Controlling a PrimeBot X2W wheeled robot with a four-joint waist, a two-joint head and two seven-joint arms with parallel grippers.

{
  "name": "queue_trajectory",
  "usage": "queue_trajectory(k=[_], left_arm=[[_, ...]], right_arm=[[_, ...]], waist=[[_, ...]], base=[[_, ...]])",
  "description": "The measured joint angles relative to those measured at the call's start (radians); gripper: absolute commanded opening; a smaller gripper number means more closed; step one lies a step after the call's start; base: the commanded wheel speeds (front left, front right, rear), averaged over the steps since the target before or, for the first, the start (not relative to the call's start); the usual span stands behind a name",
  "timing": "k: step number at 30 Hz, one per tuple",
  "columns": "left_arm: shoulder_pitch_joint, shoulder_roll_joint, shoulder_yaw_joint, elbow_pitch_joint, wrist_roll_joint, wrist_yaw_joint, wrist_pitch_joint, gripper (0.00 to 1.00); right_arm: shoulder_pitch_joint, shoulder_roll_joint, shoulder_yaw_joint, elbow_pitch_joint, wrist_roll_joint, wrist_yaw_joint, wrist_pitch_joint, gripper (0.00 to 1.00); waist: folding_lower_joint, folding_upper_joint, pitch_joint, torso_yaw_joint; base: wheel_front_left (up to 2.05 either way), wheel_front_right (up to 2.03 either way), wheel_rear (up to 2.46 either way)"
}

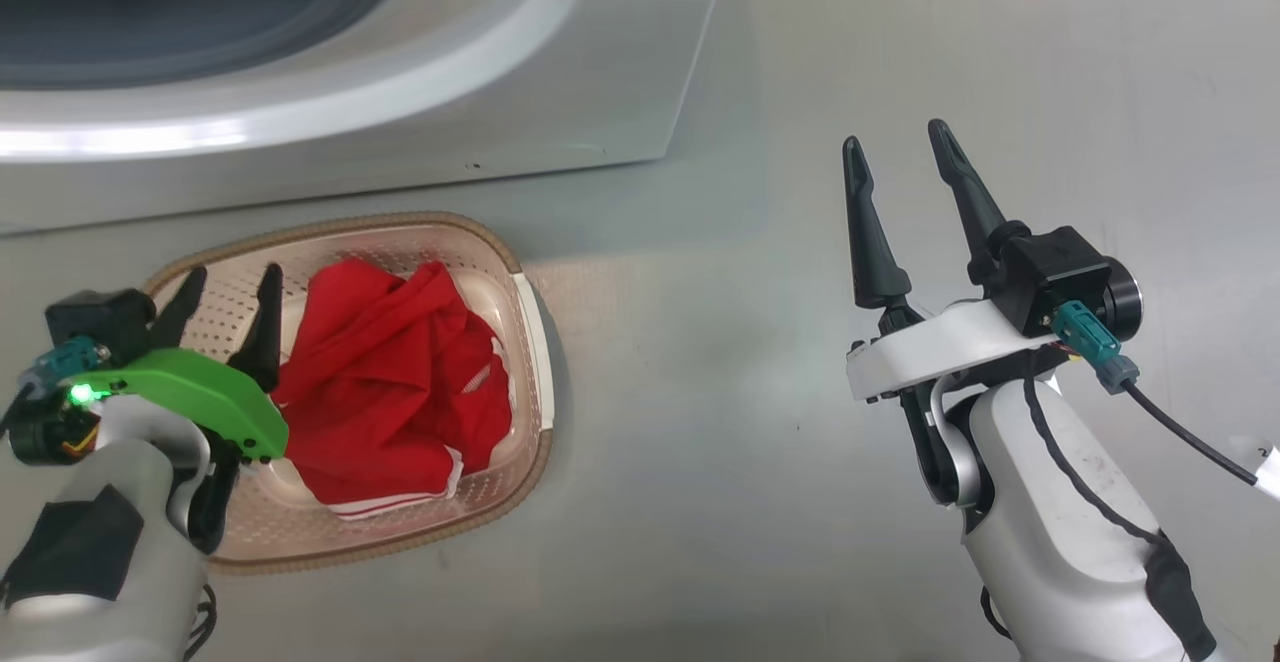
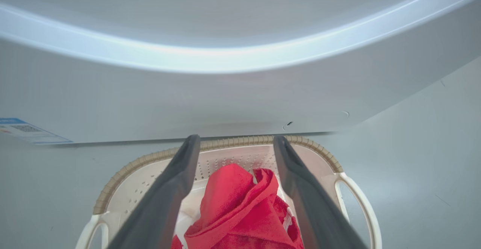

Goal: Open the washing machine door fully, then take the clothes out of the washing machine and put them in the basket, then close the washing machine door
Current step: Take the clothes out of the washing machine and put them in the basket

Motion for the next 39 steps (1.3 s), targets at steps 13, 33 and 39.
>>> queue_trajectory(k=[13, 33, 39], left_arm=[[0.137, 0.007, 0.151, -0.227, 0.095, 0.007, 0.000, 1.00], [0.431, -0.035, 0.314, -0.494, 0.254, 0.096, 0.000, 1.00], [0.519, -0.047, 0.339, -0.547, 0.290, 0.112, 0.000, 1.00]], right_arm=[[0.077, 0.001, -0.042, 0.010, 0.000, 0.001, 0.000, 1.00], [0.249, 0.004, -0.095, 0.023, -0.001, 0.037, 0.000, 1.00], [0.291, 0.006, -0.102, 0.021, -0.002, 0.046, 0.000, 1.00]], waist=[[0.0000, 0.0000, -0.172, 0.021], [0.0000, 0.0000, -0.431, 0.038], [-0.0001, 0.0000, -0.494, 0.038]], base=[[0.00, 0.00, 0.00], [0.00, 0.00, 0.00], [0.00, 0.00, 0.00]])
